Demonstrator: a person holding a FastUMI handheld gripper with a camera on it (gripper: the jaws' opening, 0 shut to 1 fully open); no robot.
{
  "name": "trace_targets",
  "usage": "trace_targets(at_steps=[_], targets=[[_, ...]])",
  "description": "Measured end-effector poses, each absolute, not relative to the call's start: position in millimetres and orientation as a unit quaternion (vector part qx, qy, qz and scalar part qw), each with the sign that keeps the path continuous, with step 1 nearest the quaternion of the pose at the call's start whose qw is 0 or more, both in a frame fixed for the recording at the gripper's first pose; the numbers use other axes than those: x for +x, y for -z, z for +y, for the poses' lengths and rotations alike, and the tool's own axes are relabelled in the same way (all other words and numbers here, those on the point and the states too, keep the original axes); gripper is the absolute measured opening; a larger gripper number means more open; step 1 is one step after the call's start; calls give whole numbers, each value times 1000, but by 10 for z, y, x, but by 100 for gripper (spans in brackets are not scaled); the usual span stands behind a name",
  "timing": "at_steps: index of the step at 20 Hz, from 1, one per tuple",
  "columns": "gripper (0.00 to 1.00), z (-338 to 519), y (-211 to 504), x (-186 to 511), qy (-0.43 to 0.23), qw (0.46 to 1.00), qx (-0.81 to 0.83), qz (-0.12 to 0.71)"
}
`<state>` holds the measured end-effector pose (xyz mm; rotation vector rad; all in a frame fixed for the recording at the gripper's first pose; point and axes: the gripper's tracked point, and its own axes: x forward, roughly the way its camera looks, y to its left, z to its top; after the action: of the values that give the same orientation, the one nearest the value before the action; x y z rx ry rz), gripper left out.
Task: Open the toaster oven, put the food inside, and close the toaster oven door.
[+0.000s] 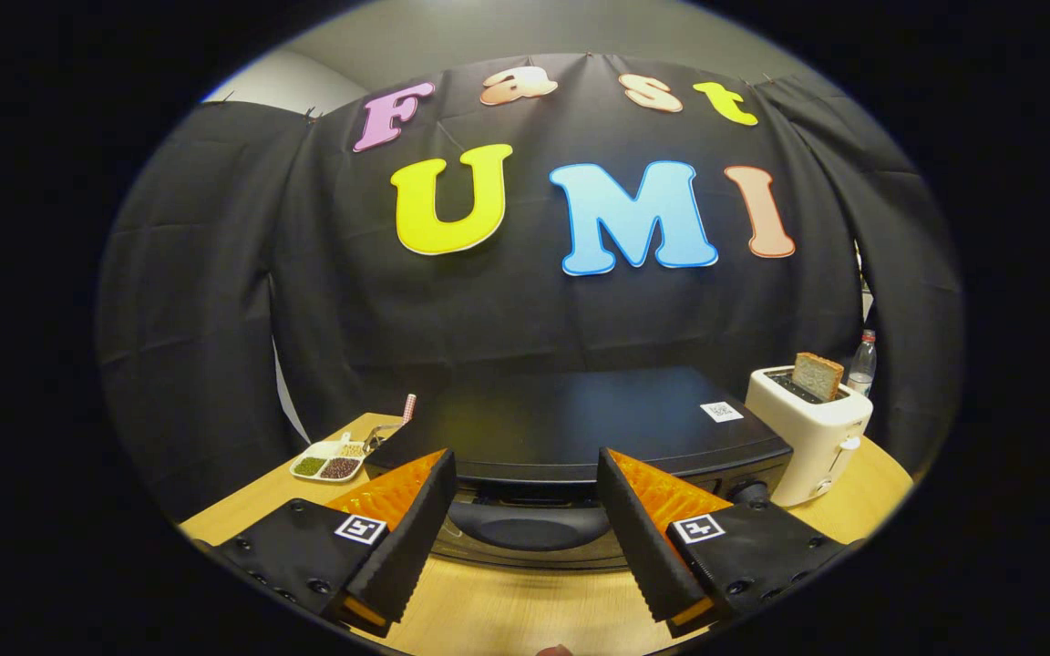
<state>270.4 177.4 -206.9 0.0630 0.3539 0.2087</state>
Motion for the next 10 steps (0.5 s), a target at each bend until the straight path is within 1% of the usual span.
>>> trace_targets(at_steps=[4, 6, 7, 10], targets=[[98, 1745, 2287, 2785, -83, 978, 9, 191], [96, 1760, 2343, 2759, -76, 979, -3, 190], [96, 1768, 2309, 2767, -75, 982, -9, 174], [97, 1741, 2358, 2730, -70, 982, -2, 173]])
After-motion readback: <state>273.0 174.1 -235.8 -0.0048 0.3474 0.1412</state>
